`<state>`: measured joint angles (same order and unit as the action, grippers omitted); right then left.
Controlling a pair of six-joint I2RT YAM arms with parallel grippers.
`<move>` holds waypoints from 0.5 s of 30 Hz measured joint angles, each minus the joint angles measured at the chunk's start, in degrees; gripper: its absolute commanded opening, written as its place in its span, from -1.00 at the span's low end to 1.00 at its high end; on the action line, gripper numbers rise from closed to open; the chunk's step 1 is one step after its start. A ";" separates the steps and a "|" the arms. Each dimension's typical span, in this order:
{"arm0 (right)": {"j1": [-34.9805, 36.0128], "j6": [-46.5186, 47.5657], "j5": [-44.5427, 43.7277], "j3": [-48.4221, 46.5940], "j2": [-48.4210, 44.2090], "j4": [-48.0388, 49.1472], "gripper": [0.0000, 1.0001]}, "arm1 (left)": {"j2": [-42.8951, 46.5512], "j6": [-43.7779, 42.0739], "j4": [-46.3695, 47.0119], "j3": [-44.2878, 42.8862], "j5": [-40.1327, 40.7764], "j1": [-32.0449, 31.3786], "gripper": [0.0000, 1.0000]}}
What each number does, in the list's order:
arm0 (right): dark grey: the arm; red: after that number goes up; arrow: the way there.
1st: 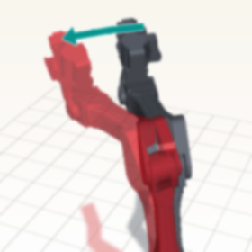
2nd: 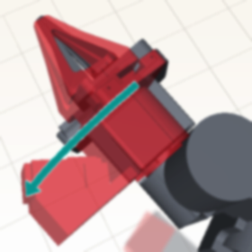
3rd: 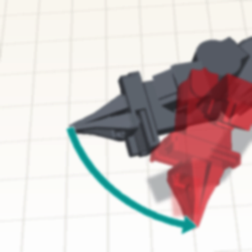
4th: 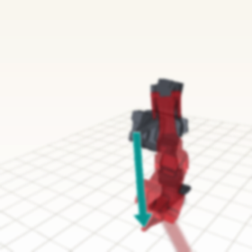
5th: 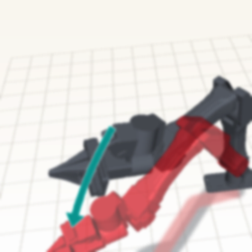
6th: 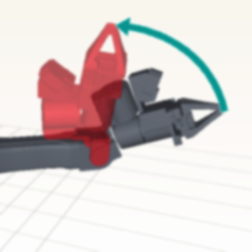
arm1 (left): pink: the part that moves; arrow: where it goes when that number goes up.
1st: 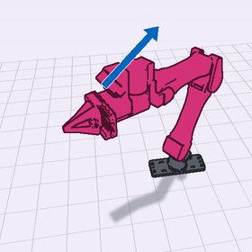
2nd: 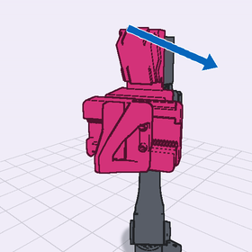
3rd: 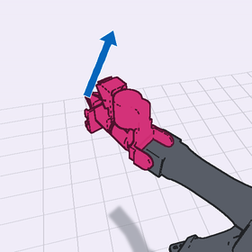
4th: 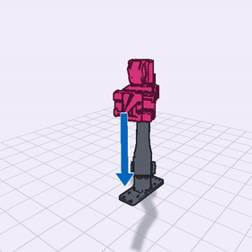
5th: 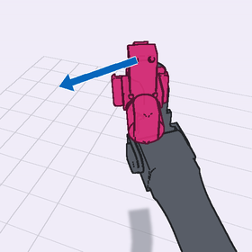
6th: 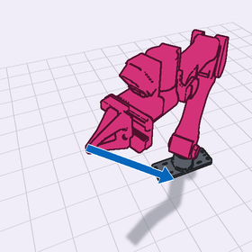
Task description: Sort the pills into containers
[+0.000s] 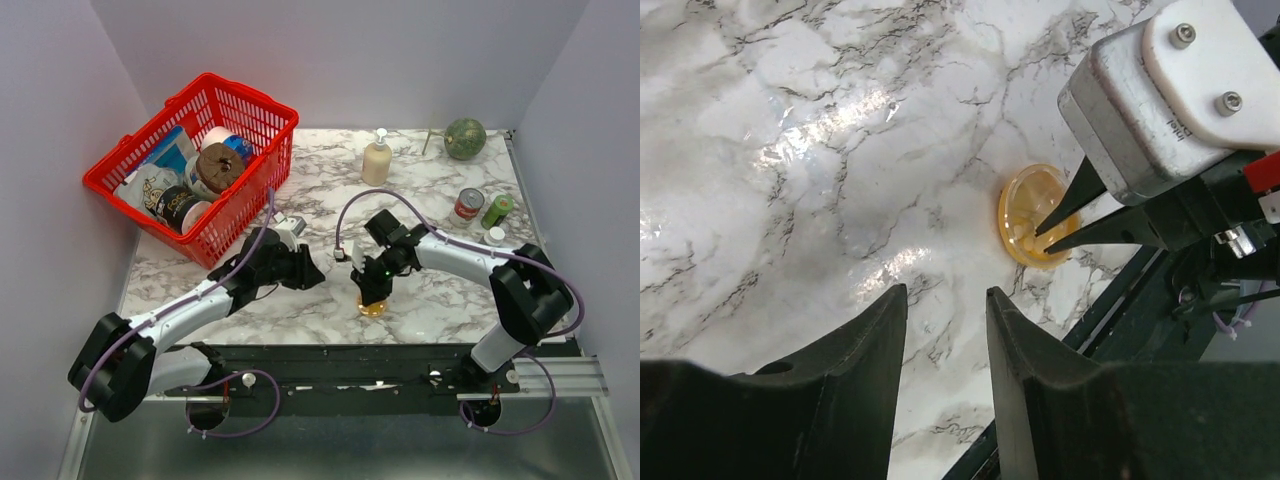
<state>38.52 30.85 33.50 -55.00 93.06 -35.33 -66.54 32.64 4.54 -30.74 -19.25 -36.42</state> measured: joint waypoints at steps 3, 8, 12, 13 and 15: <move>0.02 1.09 -0.13 -0.44 -0.85 -1.03 -0.43 | 1.60 -0.76 -0.61 0.57 0.17 0.20 -0.01; -2.58 3.67 0.11 -3.69 -5.79 -3.52 -0.06 | 6.49 -4.13 -1.29 0.37 0.74 0.79 0.54; -9.84 4.46 1.03 -8.22 -11.28 -3.69 0.60 | 11.23 -7.17 -1.68 -1.20 2.95 1.25 0.97; -12.02 4.22 1.33 -9.18 -12.81 -3.39 0.77 | 12.98 -8.15 -1.64 -1.84 3.89 1.49 0.97; -16.22 3.48 1.42 -9.77 -16.81 -1.16 0.99 | 15.61 -9.79 -1.79 -3.26 5.22 1.88 0.97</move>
<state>22.31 34.33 34.92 -64.77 76.25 -36.49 -50.94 22.85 2.74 -34.00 -14.02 -34.54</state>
